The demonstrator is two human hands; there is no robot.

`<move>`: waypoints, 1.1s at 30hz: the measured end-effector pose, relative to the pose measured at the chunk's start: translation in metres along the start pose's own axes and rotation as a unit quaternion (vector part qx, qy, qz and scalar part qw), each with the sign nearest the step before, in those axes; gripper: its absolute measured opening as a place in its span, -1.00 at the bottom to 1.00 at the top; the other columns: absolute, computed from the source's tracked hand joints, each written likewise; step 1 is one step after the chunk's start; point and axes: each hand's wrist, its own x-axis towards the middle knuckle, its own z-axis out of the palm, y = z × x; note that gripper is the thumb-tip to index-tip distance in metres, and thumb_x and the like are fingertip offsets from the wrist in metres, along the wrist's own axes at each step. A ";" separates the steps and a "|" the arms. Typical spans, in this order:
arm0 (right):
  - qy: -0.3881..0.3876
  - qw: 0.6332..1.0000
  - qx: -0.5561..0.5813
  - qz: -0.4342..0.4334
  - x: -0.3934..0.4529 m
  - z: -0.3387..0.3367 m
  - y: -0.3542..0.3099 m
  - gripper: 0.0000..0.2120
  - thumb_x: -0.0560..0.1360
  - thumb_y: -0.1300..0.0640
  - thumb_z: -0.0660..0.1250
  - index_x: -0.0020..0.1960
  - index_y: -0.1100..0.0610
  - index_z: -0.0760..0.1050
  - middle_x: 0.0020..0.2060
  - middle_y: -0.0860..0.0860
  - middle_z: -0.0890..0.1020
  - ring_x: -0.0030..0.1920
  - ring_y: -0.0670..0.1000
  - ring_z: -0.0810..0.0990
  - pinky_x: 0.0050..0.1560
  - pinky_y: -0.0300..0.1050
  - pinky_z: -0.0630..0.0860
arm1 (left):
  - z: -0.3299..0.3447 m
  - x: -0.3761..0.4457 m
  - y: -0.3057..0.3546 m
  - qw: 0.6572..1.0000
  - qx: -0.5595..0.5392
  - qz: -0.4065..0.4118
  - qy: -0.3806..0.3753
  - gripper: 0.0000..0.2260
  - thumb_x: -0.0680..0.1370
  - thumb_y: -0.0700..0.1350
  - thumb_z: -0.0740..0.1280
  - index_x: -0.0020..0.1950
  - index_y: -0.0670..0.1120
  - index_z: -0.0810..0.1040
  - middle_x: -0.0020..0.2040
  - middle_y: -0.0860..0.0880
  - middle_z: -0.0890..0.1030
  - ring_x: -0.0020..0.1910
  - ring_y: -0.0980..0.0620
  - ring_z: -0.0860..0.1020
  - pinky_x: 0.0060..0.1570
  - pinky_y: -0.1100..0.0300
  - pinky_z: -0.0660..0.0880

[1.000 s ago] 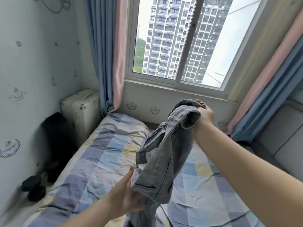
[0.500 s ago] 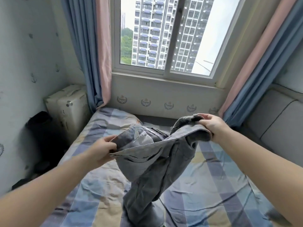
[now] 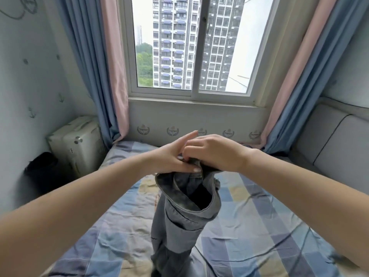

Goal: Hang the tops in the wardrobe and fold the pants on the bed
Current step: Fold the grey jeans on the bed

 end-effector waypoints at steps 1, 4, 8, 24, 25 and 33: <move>0.008 0.999 -0.016 -0.026 0.006 -0.004 -0.002 -0.92 0.41 0.30 0.35 -0.11 0.18 0.55 -0.16 0.05 0.61 -0.19 0.11 0.57 -0.21 -0.09 0.52 | -0.001 0.004 0.004 0.999 -0.038 0.004 -0.025 -0.31 0.38 -0.12 0.52 0.43 0.13 0.30 0.19 0.23 0.56 0.15 0.31 0.51 0.14 0.35 0.45; 0.042 0.998 -0.040 -0.015 0.008 -0.013 -0.002 -0.93 0.48 0.29 0.32 -0.07 0.19 0.56 -0.13 0.05 0.63 -0.09 0.12 0.58 -0.09 0.02 0.53 | -0.003 0.007 0.009 0.999 -0.049 0.012 -0.018 -0.73 0.41 -0.20 0.49 0.06 0.03 0.60 -0.05 0.11 0.69 -0.01 0.18 0.61 -0.02 0.31 0.51; 0.180 0.968 -0.010 0.176 -0.015 -0.009 -0.011 -0.80 0.42 0.24 0.45 0.04 0.16 0.62 -0.02 0.11 0.60 0.04 0.14 0.57 0.09 0.09 0.52 | 0.004 0.011 -0.001 0.988 -0.083 -0.005 0.128 -0.71 0.37 -0.08 0.48 0.05 -0.14 0.62 -0.01 -0.18 0.67 -0.06 0.02 0.58 0.13 -0.02 0.50; -0.011 0.879 0.078 0.470 -0.032 0.056 -0.048 -0.63 0.43 -0.27 0.29 -0.21 0.01 0.29 -0.26 -0.02 0.53 -0.18 0.07 0.48 -0.27 -0.10 0.27 | 0.024 0.009 -0.034 0.865 -0.416 -0.076 0.271 -0.88 0.57 -0.20 0.30 0.08 -0.08 0.43 -0.10 -0.11 0.61 -0.17 0.01 0.61 -0.30 0.08 0.62; 0.007 0.887 0.063 0.457 -0.040 0.052 -0.040 -0.63 0.44 -0.23 0.31 -0.29 0.01 0.28 -0.31 -0.05 0.47 -0.24 0.04 0.42 -0.28 -0.11 0.23 | 0.020 0.003 -0.040 0.880 -0.395 -0.087 0.250 -0.90 0.58 -0.18 0.30 0.05 -0.03 0.43 -0.11 -0.07 0.60 -0.16 0.04 0.62 -0.27 0.08 0.63; -0.113 0.901 0.083 0.410 -0.081 0.034 -0.008 -0.79 0.48 0.25 0.32 0.03 -0.02 0.46 -0.14 -0.04 0.54 -0.17 0.04 0.49 -0.12 -0.09 0.42 | -0.056 -0.041 -0.086 0.934 0.277 -0.073 0.211 -0.86 0.50 0.01 0.36 0.04 0.10 0.48 -0.08 0.03 0.61 -0.10 -0.01 0.57 -0.11 0.11 0.49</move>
